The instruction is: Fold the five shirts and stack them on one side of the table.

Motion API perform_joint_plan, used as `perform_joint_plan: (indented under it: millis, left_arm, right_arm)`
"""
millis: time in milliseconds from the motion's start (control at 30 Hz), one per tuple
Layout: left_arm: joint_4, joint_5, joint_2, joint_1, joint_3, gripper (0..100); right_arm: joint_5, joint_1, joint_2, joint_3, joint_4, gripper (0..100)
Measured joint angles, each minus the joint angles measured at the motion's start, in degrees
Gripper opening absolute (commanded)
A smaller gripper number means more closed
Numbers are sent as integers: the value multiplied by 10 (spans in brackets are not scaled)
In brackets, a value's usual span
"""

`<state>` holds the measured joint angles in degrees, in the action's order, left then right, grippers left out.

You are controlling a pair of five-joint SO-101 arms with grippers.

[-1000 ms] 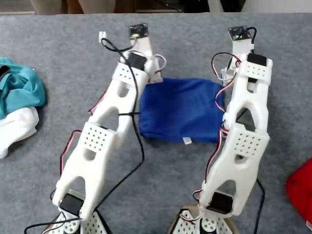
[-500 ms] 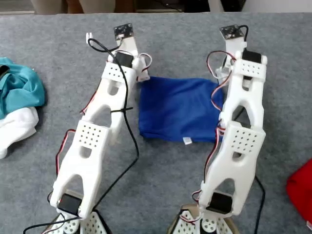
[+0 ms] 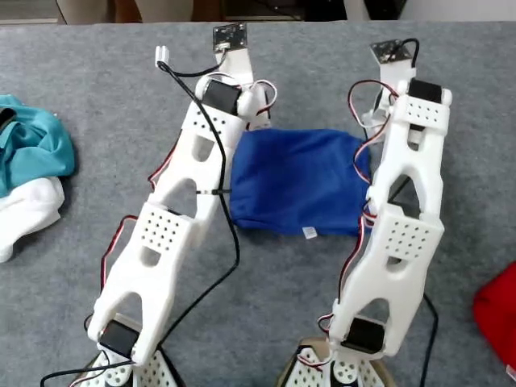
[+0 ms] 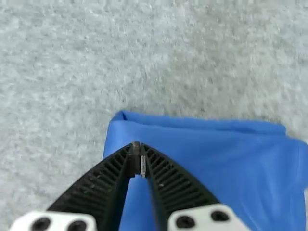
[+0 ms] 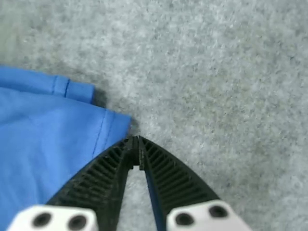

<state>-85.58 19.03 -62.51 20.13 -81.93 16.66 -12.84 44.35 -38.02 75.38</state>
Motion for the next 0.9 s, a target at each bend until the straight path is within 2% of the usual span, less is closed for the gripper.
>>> perform_joint_plan:
  millis: [100, 300, 633, 900]
  left_arm:
    - [47, 0, -15, -1, 70, 19]
    - [87, 0, -23, -40, 135, 19]
    - [112, 1, -23, -41, 146, 19]
    - [132, 1, -23, -48, 146, 19]
  right_arm:
    - [0, 0, -4, 26, -17, 5]
    - [0, 0, -5, 56, -46, 5]
    - [4, 0, -9, 57, -48, 5]
    - [12, 1, -129, 116, -37, 5]
